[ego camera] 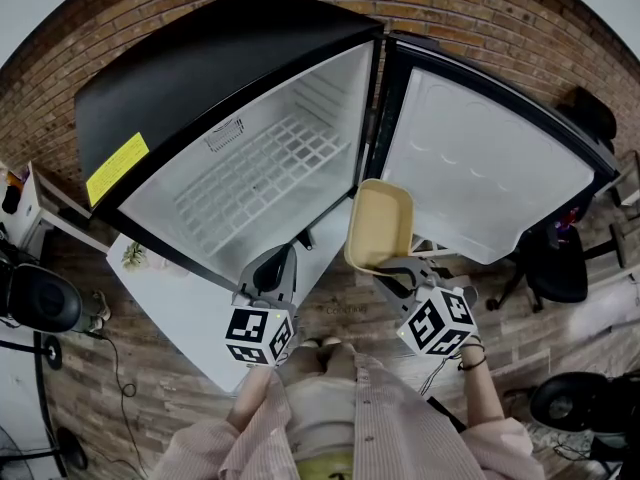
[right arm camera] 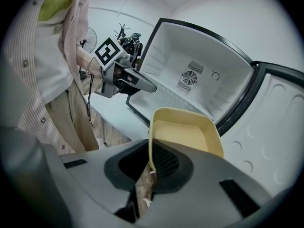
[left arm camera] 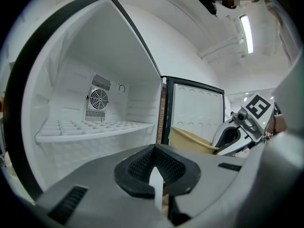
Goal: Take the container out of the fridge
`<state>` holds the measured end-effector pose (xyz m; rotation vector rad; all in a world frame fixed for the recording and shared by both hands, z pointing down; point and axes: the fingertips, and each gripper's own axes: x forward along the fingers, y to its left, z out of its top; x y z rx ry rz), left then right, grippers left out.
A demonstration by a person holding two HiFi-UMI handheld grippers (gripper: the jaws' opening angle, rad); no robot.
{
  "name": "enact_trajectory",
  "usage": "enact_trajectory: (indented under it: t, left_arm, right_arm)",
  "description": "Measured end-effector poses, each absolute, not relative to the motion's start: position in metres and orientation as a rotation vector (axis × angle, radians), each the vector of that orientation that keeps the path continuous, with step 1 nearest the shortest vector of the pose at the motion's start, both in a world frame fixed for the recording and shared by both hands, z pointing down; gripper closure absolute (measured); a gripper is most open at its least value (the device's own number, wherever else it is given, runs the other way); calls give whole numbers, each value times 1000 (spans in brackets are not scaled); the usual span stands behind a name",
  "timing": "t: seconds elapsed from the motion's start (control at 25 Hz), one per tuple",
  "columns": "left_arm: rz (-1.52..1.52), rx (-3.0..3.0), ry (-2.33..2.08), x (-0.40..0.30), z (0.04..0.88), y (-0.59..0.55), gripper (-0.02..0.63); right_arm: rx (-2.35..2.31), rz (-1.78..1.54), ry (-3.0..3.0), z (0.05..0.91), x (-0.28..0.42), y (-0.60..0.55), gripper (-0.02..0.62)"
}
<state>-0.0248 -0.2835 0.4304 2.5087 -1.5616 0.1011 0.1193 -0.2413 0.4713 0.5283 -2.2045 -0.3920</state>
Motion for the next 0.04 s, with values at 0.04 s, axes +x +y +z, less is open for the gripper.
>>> enact_trajectory:
  t: [0.04]
  left_arm:
    - [101, 2507, -1562, -24, 431, -284, 615]
  right_arm:
    - [529, -396, -2202, 472, 120, -242, 574]
